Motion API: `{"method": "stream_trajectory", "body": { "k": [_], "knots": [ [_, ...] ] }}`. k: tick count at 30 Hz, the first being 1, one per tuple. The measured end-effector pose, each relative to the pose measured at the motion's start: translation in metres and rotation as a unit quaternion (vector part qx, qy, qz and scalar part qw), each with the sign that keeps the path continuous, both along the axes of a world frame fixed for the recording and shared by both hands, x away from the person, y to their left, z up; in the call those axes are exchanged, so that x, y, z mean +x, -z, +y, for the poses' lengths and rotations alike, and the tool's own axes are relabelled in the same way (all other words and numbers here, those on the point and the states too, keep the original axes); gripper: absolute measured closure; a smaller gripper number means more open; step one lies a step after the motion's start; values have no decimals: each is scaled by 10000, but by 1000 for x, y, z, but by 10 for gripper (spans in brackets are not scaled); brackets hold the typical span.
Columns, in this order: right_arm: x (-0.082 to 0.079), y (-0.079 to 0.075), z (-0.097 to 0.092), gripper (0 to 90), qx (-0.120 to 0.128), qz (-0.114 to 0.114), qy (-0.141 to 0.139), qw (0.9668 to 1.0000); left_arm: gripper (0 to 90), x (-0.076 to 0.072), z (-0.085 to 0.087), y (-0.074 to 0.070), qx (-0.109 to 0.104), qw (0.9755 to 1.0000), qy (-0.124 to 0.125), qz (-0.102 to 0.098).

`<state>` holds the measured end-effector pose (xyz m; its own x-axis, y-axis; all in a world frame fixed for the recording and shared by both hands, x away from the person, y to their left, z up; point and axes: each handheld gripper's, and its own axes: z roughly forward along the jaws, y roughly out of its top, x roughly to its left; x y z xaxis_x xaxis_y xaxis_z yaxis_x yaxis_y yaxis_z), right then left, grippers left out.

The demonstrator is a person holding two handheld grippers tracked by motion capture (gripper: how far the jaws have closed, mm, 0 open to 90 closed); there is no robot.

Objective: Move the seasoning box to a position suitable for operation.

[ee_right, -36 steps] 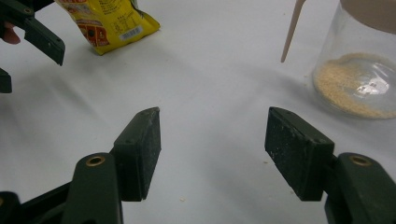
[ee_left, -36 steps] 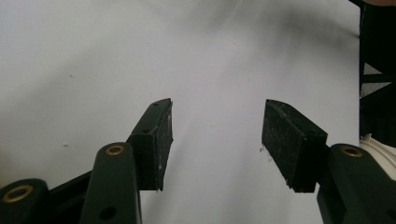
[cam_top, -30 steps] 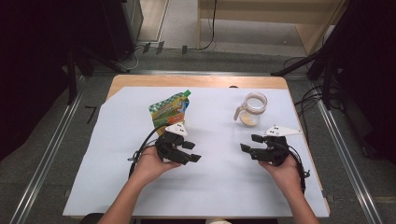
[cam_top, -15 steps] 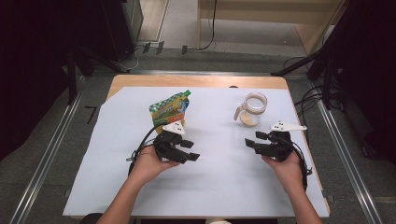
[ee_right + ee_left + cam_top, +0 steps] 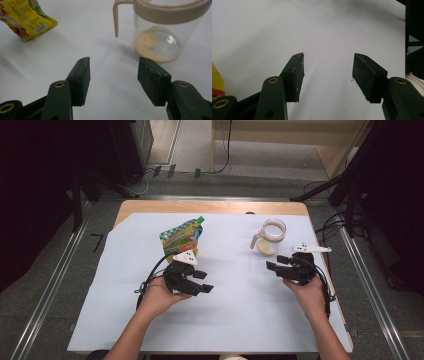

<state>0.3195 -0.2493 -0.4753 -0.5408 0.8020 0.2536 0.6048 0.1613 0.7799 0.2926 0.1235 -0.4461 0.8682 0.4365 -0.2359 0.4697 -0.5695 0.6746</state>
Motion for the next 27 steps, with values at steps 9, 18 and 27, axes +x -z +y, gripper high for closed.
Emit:
{"method": "stream_trajectory", "body": {
  "k": [9, 18, 27],
  "knots": [
    [18, -2, -8, 378, -239, -134, 163, 9995, 434, -1, -1, 0, 30, 10000, 32, -49],
    [41, -1, -10, 324, -358, -19, 220, 9991, 434, -2, -1, -1, 7, 10000, 26, -70],
    [49, 9, -13, 220, -300, -231, 526, 9979, 434, -5, -3, 2, -28, 10000, 48, -15]
  ]
}}
